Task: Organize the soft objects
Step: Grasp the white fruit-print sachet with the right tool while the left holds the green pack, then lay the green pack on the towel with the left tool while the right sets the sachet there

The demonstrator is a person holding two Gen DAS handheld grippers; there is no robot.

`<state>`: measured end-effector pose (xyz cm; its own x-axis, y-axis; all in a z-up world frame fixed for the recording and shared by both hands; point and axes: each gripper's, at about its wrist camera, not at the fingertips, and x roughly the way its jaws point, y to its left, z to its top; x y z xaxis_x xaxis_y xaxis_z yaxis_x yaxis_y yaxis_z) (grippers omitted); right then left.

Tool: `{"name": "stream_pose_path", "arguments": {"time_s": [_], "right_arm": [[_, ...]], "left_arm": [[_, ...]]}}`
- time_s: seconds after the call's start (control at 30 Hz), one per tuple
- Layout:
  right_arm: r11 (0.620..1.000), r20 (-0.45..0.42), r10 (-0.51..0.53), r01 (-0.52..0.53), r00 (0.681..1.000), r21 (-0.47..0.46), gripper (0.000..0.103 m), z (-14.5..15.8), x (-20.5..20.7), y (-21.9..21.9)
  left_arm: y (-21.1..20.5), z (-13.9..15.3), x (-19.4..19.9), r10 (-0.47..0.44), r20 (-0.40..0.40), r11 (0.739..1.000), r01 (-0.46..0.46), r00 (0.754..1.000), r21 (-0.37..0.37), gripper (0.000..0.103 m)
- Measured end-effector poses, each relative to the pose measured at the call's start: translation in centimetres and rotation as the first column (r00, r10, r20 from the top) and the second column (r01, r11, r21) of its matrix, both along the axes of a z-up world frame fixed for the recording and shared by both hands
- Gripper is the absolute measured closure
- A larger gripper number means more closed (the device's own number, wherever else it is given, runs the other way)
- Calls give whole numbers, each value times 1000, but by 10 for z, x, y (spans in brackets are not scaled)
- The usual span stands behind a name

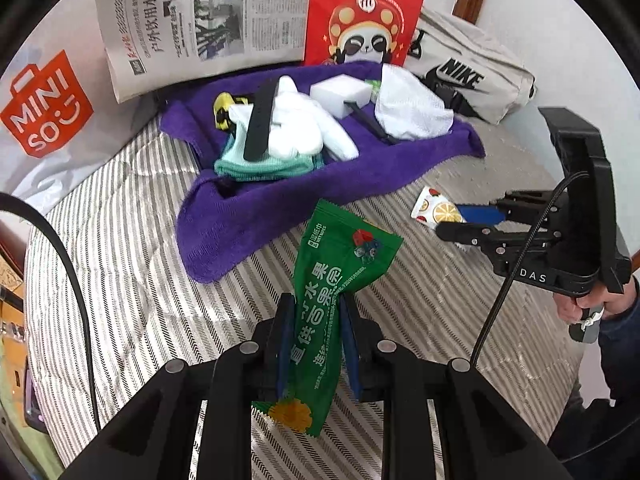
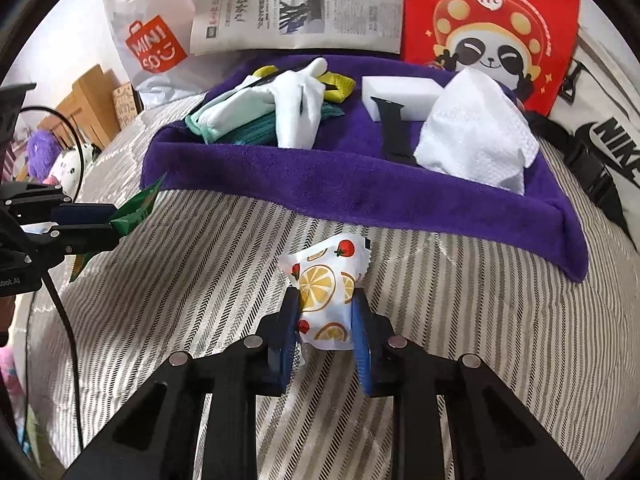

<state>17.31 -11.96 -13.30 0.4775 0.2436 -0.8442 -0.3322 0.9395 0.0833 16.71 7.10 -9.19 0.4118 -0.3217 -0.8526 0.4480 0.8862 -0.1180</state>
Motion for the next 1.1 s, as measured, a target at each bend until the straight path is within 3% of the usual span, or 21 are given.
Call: {"name": "stream_pose_path", "arguments": {"time_s": [0.2,0.57,1.1], "right_arm": [[1000,-1,1,-1,1000,18,78,7,-2,-9],[999,53,8,-11,999,54,78,51,-5,-23],[998,99,-33,28,995,50,78,81,34,-45]], "left_arm": [[-3,10,1,14,9,1000,-14,1000,-18,81],[-7,35,-1,31,45,999,-29,999,-41,81],[-25,61,31,120,73,989,-112,990,-95,81]]}}
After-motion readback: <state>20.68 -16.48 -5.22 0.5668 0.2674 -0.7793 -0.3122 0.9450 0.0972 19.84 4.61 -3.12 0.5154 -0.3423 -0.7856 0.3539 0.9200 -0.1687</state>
